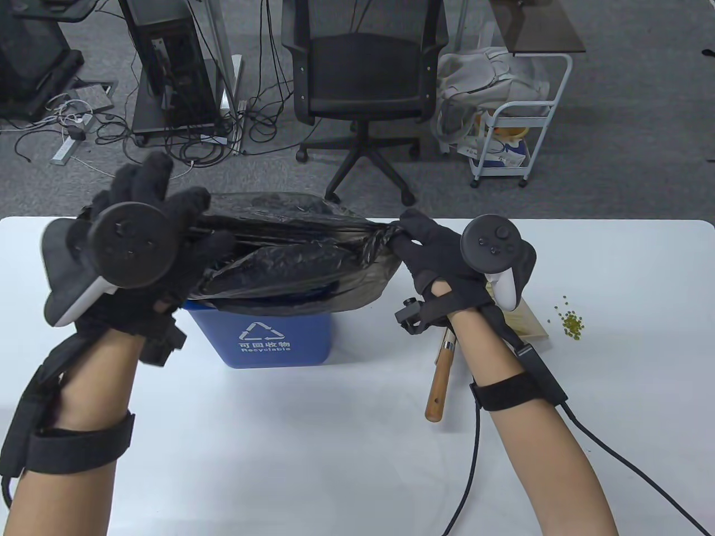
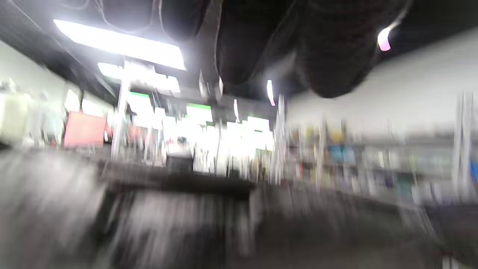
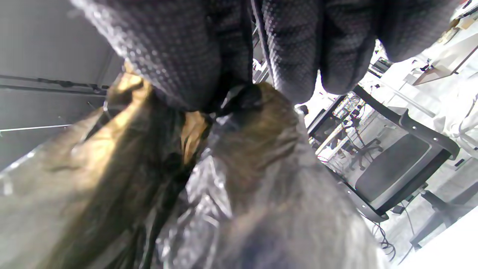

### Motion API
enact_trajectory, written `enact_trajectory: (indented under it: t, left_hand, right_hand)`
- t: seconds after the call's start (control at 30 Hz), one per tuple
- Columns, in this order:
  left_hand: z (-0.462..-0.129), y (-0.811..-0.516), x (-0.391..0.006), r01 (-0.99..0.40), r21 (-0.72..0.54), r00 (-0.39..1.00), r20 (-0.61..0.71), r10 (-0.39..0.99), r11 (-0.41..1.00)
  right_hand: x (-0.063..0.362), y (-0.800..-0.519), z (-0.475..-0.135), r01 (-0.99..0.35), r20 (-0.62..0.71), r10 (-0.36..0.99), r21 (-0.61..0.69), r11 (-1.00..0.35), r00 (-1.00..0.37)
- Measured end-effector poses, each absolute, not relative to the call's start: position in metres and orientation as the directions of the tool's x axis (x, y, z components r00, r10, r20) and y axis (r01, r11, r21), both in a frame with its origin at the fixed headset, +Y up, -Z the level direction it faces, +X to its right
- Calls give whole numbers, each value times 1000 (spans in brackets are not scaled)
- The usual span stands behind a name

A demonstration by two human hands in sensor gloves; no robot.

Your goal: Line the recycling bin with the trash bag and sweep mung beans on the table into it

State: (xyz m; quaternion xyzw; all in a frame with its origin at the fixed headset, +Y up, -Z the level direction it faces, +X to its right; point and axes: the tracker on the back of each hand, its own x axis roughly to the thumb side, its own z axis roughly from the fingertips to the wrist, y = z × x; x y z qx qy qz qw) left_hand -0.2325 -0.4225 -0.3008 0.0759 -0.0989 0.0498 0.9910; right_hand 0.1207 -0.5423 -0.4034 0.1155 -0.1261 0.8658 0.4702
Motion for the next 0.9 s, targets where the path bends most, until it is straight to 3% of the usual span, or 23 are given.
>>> enact_trajectory:
  t: [0.17, 0.27, 0.4, 0.53, 0.6, 0.8, 0.9]
  left_hand:
    - [-319, -484, -233, 197, -85, 964, 197, -177, 977]
    - [-327, -503, -240, 217, -91, 963, 182, -198, 972]
    - [-332, -499, -256, 26, -90, 985, 171, -10, 996]
    - [-334, -480, -272, -254, -100, 947, 175, 268, 962]
    - [-336, -473, -277, -319, -131, 922, 188, 339, 939]
    - [-337, -468, -286, -379, -253, 874, 218, 434, 890]
    - [-338, -478, -285, -266, -357, 913, 205, 353, 895]
  right_hand:
    - [125, -541, -403, -813, 307, 762, -79, -576, -570]
    - [128, -537, -401, -784, 337, 731, -36, -620, -593]
    - [126, -519, -388, -681, 419, 625, 21, -732, -658]
    - [113, -492, -366, -612, 573, 463, -86, -787, -676]
    - [101, -483, -355, -595, 641, 415, -83, -800, -646]
    - [42, -490, -332, -359, 747, 226, -18, -933, -625]
    - [22, -506, -337, -284, 724, 182, -20, -959, -665]
